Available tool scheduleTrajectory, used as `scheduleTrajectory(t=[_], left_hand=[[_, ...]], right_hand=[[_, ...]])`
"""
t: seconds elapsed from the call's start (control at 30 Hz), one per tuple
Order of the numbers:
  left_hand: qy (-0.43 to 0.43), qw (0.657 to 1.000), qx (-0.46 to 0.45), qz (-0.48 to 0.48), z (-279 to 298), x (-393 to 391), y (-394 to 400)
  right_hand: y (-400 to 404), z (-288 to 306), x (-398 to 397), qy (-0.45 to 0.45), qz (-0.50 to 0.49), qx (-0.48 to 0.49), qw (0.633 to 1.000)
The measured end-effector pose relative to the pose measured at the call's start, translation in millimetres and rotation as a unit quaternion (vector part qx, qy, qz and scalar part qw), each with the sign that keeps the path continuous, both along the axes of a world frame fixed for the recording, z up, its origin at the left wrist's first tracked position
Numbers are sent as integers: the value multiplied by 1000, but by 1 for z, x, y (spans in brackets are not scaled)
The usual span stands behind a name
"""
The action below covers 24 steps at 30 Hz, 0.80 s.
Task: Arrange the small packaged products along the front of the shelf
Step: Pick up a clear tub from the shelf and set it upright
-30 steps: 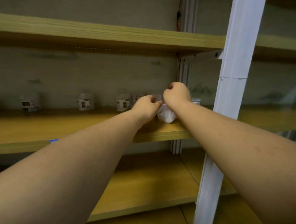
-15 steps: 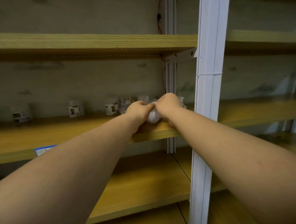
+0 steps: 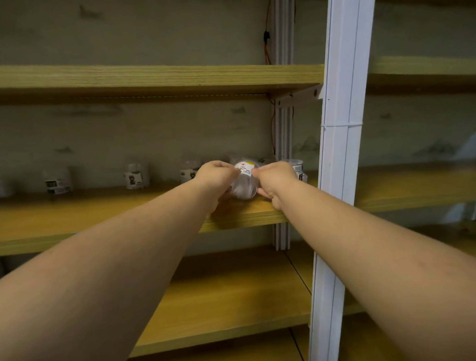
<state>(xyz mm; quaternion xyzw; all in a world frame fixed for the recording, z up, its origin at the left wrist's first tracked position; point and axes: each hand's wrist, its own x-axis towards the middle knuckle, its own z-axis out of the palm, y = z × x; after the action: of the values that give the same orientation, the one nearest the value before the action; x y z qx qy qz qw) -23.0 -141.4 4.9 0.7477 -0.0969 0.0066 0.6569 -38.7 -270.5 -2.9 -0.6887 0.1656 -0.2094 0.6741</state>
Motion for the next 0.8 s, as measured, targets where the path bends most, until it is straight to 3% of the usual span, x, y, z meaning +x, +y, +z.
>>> scheduleTrajectory(t=[0.3, 0.53, 0.8], left_hand=[[-65, 997, 22, -44, -3, -2, 21], [-92, 989, -61, -93, -7, -8, 68], [-102, 994, -38, -9, -2, -8, 142]], right_hand=[[8, -4, -2, -111, 47, 10, 993], [47, -6, 12, -149, 155, -19, 976], [121, -2, 32, -163, 178, -27, 970]])
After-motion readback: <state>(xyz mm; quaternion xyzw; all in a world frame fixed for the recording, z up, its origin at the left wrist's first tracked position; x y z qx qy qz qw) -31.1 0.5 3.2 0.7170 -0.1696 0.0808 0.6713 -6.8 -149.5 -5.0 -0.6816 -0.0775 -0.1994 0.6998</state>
